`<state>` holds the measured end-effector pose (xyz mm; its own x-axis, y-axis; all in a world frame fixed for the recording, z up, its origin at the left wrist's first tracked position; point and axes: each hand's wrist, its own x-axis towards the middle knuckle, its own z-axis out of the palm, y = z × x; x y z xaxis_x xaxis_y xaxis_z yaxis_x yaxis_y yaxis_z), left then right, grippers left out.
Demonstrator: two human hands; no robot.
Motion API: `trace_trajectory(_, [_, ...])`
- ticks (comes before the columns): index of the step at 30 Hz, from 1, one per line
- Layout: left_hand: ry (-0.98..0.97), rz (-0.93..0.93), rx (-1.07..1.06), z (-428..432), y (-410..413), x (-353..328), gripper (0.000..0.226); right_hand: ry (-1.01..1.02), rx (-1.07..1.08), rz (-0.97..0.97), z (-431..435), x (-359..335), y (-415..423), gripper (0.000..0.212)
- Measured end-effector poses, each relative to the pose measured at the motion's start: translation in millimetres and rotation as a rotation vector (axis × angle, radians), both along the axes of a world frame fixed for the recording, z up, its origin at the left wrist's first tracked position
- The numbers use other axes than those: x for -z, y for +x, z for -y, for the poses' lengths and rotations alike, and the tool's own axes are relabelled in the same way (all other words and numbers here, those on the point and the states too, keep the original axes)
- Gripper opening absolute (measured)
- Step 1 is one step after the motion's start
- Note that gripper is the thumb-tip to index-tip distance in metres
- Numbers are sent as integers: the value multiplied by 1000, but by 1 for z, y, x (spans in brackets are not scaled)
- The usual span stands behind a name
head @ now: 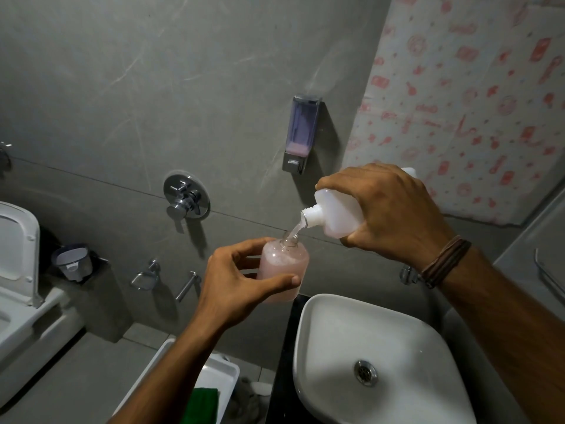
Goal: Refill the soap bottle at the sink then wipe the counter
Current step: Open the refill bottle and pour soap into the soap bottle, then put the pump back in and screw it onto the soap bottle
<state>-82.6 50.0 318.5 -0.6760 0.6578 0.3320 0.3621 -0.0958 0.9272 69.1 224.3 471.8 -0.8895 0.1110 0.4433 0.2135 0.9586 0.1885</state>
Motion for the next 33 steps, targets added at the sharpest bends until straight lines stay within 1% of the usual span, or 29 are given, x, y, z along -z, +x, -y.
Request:
trace_trajectory(4, [8, -9, 8, 1, 2, 0, 69, -75, -14, -46, 2, 13, 0, 73])
trace_trajectory(6, [26, -12, 8, 2, 3, 1, 65, -169, -8, -99, 3, 25, 1, 74])
trace_trajectory(8, [49, -7, 2, 4, 4, 4, 60, -314, 17, -162, 3, 41, 1, 78])
trace_trajectory(10, [66, 0, -5, 9, 6, 9, 58, -515, 10, -245, 4, 63, 3, 79])
trace_trajectory(12, [72, 1, -6, 15, 8, 18, 61, -724, -4, -342, 6, 90, 7, 76])
trace_trajectory(14, [71, 14, -2, 24, 11, 31, 62, -864, 17, -423, 10, 124, 15, 74])
trace_trajectory(18, [54, 45, 1, 46, 16, 60, 69, -1184, 129, -469, 33, 204, 35, 73])
trace_trajectory(20, [42, 56, -11, 56, 19, 73, 72, -1219, 220, -438, 50, 243, 45, 72])
trace_trajectory(22, [24, 75, -20, 64, 21, 84, 74, -1186, 315, -375, 70, 277, 54, 70])
trace_trajectory(24, [15, 91, -24, 71, 23, 93, 74, -1180, 367, -326, 89, 305, 60, 69])
trace_trajectory(27, [9, 89, -27, 77, 23, 101, 72, -1259, 431, -238, 108, 343, 62, 74])
trace_trajectory(29, [11, 96, -19, 81, 23, 105, 71, -1271, 499, -178, 116, 367, 61, 77])
trace_trajectory(31, [10, 102, -10, 83, 22, 109, 70, -1243, 584, -132, 120, 389, 61, 74])
trace_trajectory(33, [8, 99, -1, 84, 20, 113, 69, -1231, 663, -99, 124, 405, 59, 67])
